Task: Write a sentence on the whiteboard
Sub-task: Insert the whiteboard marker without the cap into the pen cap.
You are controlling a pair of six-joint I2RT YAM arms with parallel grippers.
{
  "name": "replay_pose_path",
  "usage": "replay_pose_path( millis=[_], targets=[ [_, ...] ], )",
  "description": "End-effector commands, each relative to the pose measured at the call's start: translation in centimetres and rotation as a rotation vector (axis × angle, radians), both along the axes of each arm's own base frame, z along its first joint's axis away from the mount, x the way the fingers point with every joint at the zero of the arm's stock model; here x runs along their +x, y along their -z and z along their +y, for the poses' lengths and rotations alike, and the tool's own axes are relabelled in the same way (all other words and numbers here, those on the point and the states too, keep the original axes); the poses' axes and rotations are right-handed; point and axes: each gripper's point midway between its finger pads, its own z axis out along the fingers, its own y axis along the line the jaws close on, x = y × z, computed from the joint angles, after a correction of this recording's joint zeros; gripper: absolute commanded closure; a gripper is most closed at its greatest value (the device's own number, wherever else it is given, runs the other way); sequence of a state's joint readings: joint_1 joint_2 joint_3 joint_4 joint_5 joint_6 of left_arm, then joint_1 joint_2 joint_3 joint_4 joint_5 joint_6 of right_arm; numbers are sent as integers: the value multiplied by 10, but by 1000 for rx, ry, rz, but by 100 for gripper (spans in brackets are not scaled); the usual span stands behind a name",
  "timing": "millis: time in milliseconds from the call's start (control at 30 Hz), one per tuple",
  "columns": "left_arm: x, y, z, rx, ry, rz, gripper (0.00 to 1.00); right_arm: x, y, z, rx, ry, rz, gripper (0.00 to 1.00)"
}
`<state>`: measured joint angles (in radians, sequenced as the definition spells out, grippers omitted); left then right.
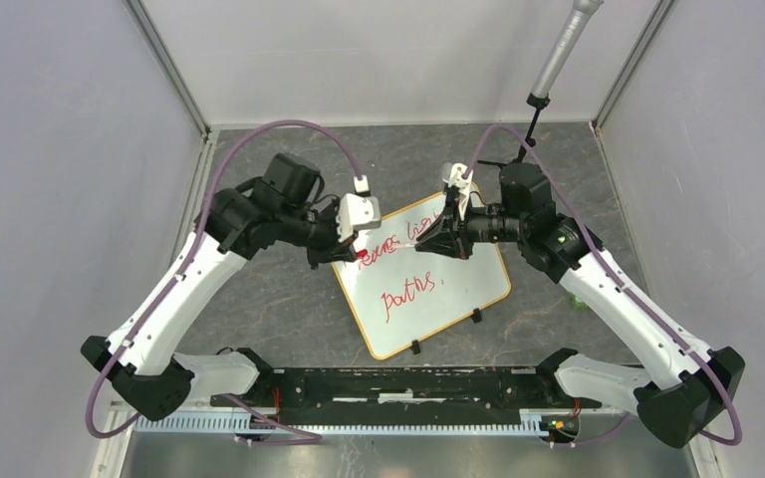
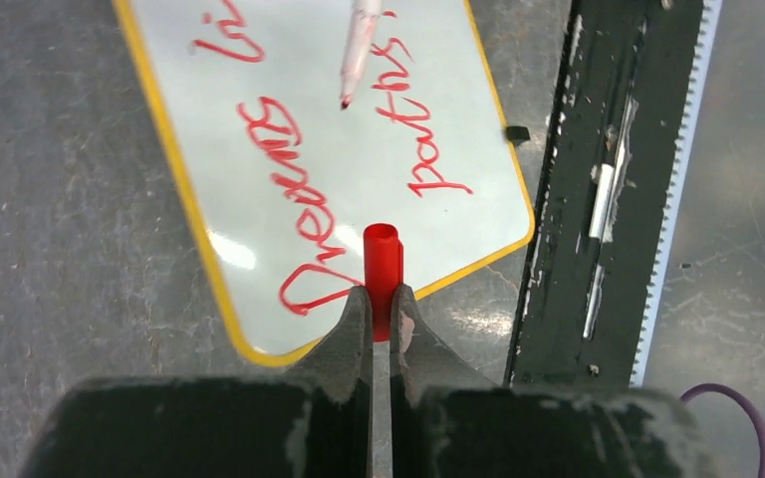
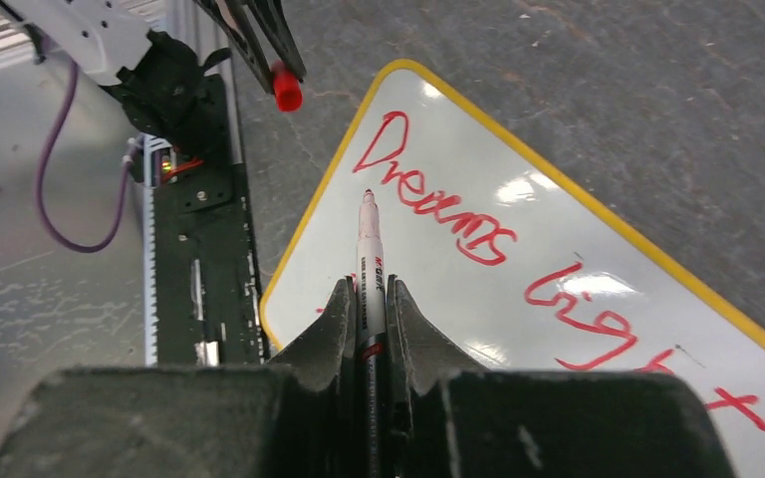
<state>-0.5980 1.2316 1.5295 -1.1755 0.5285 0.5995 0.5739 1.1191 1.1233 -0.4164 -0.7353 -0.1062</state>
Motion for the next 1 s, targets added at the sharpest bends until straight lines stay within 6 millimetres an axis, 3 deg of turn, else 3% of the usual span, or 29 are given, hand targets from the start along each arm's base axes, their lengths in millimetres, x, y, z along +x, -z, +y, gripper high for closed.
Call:
replay_pose_path(
  millis=[0,400,967],
  targets=[
    [-2,8,-12,43,19,-48,98,-19,-9,12,98,-104,70,100],
    [-9,14,-27,57,77,-56,97,-31,-6,21,162,-172,187,100],
    [-20,18,-29,64,122,-37,97,-26,-4,22,155,-154,186,100]
  ],
)
